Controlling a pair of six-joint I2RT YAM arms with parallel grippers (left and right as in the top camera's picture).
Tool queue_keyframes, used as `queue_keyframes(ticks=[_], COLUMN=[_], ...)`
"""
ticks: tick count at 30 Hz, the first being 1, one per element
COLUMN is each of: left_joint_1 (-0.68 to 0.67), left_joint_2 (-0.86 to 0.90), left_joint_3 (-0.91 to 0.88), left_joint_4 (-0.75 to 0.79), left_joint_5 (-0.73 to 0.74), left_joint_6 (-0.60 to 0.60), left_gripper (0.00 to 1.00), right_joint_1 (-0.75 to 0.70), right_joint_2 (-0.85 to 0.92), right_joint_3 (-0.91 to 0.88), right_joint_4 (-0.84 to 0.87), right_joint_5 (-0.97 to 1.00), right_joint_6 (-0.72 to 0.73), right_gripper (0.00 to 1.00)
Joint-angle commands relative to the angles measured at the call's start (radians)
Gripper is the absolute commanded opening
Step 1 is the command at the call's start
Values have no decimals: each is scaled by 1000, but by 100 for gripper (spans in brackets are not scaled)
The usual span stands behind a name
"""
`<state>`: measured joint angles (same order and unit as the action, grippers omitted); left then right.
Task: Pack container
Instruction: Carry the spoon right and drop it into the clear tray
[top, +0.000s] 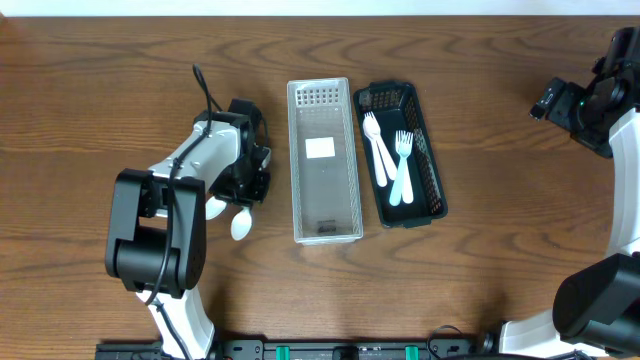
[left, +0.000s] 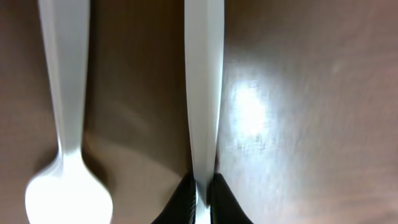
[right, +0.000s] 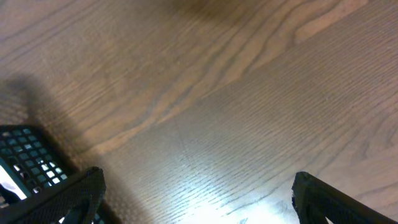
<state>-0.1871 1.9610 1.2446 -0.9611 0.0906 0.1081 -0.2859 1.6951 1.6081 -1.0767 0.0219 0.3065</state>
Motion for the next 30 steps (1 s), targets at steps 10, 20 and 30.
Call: queue_keyframes(ticks=[10, 20, 30], left_joint_1=[-26, -215, -297], left_joint_2=[-381, -467, -253], left_joint_3=[75, 78, 78], left_joint_4=[-114, 158, 216], left_joint_5=[151, 172, 171], left_joint_6=[-150, -375, -372], left_gripper=[6, 6, 44], right_joint_1=[-3, -2, -1], right_joint_2=[5, 5, 5], right_joint_3=[-7, -7, -7], right_joint_4=[-7, -14, -13], right_joint_5=[-5, -6, -12], right_joint_6=[15, 15, 15], right_gripper=[99, 99, 99])
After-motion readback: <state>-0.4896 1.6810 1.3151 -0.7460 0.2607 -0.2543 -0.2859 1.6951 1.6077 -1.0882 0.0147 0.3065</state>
